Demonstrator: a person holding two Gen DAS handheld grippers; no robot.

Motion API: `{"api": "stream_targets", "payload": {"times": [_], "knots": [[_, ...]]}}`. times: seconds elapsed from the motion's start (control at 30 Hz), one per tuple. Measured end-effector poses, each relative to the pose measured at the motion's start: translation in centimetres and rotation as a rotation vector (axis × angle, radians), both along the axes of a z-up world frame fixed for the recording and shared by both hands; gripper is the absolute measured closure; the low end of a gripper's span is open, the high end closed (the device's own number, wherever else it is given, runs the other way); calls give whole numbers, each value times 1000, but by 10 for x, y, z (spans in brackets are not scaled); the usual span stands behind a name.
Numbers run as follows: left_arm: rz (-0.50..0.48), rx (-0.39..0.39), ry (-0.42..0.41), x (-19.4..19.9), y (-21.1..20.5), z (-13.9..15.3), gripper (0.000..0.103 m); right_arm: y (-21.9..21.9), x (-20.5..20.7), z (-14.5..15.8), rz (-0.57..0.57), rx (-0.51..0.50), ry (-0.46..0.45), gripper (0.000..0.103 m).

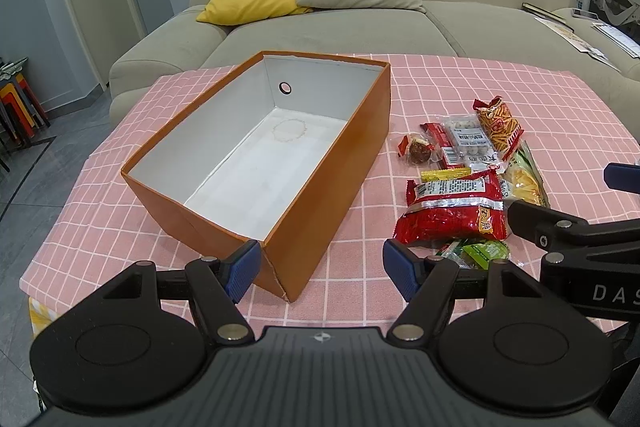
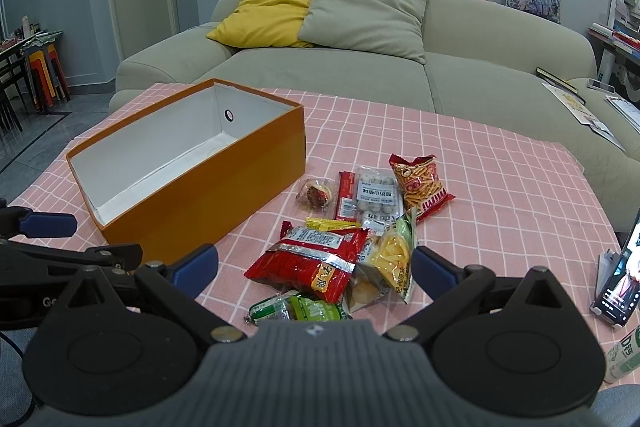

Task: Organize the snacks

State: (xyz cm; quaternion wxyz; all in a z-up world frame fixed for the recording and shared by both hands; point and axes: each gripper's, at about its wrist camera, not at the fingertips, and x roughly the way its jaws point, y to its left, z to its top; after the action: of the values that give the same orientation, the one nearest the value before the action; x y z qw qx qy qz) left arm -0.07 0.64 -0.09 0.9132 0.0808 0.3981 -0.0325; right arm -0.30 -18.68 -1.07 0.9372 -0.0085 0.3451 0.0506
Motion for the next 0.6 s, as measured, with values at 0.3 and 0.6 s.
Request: {"api": "stream_targets", "payload": {"times": [0.3,0.6], "knots": [[2,-2,-7,0,2,0,21,0,0,0,-1,-1,1,4],[5,-7,-23,-1,1,2,21,0,-1,0,0,-1,2,4]]}}
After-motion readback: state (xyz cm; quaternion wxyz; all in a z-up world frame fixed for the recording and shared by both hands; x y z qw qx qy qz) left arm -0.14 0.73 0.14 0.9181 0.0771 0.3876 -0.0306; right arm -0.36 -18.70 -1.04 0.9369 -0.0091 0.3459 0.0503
